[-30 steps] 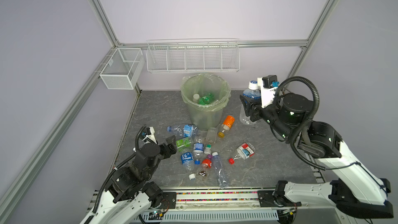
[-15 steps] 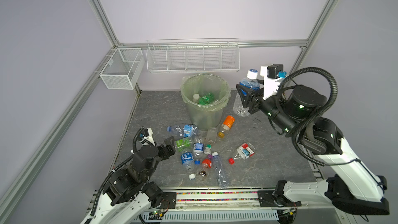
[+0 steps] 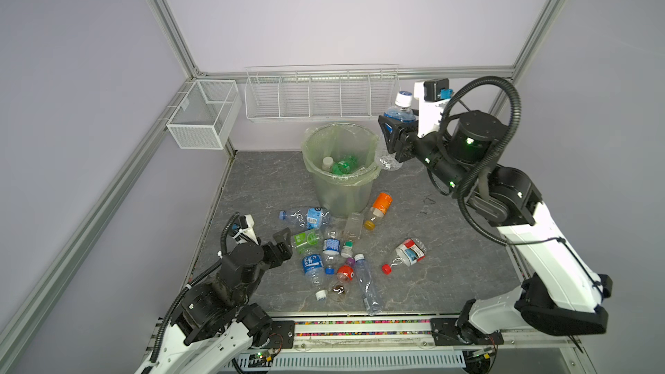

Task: Throw the plastic bottles in the bin
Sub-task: 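Hold the bottle over the wastebasket opening and open the right gripper, then withdraw the open right gripper back down beside the bottle pile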

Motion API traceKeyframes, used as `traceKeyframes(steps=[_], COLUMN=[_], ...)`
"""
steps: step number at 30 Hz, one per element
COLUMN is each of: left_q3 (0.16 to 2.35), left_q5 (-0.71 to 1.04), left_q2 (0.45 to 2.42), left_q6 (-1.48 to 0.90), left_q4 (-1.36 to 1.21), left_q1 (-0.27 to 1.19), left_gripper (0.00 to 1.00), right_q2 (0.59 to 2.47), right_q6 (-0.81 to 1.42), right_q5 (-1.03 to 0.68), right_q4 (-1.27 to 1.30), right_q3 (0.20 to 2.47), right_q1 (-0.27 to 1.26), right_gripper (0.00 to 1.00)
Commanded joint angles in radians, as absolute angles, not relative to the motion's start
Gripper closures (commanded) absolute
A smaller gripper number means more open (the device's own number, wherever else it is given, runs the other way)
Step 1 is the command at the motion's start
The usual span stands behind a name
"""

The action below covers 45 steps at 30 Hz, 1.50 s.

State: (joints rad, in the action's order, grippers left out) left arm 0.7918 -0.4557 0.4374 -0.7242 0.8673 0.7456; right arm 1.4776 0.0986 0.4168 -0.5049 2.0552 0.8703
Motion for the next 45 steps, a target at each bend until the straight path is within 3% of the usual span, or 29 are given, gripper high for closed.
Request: traceKeyframes(steps=[1, 4, 7, 8, 9, 10, 12, 17, 26, 38, 45], left_q3=[0.8, 0.799, 0.811, 0.817, 0.825, 0.831, 0.836, 0.819, 0.818, 0.771, 0.727], left_q5=[-0.47, -0.465, -0.455, -0.455, -0.457, -0.459, -0.463, -0.471, -0.438, -0.401, -0.373], left_q2=[0.427, 0.424, 0.427, 0.427, 0.425, 0.423, 0.413, 0.395, 0.468, 0.472, 0.501], left_q6=[-0.74, -0.744, -0.746, -0.745, -0.743, -0.741, -0.739, -0.738, -0.727, -0.742, -0.766], left_q4=[0.905, 0.899, 0.9, 0.907, 0.914, 0.924, 0.94, 0.939, 0.873, 0.85, 0.816], left_q1=[0.749, 0.749, 0.749, 0.749, 0.749, 0.749, 0.749, 0.749, 0.749, 0.749, 0.749], left_gripper=[0.04, 0.04, 0.04, 0.04, 0.04, 0.04, 0.05, 0.04, 0.04, 0.04, 0.04], right_q2=[1.554, 1.716, 1.975, 2.076, 2.153, 2.207, 2.193, 1.904, 1.758, 1.346, 1.185], right_q6=[0.12, 0.198, 0.263, 0.26, 0.256, 0.246, 0.243, 0.254, 0.286, 0.385, 0.399], right_q5=[0.37, 0.317, 0.208, 0.19, 0.172, 0.151, 0.138, 0.171, 0.158, 0.114, 0.148], right_q4=[-0.419, -0.52, -0.775, -0.873, -0.964, -1.029, -1.034, -0.762, -0.772, -0.533, -0.56], right_q3=[2.071, 2.202, 2.516, 2.669, 2.784, 2.861, 2.813, 2.353, 2.265, 1.668, 1.482], right_q1=[0.807, 0.721, 0.655, 0.645, 0.641, 0.639, 0.642, 0.642, 0.641, 0.644, 0.643], right_gripper=[0.93, 0.93, 0.91, 0.72, 0.3, 0.11, 0.12, 0.12, 0.12, 0.12, 0.12])
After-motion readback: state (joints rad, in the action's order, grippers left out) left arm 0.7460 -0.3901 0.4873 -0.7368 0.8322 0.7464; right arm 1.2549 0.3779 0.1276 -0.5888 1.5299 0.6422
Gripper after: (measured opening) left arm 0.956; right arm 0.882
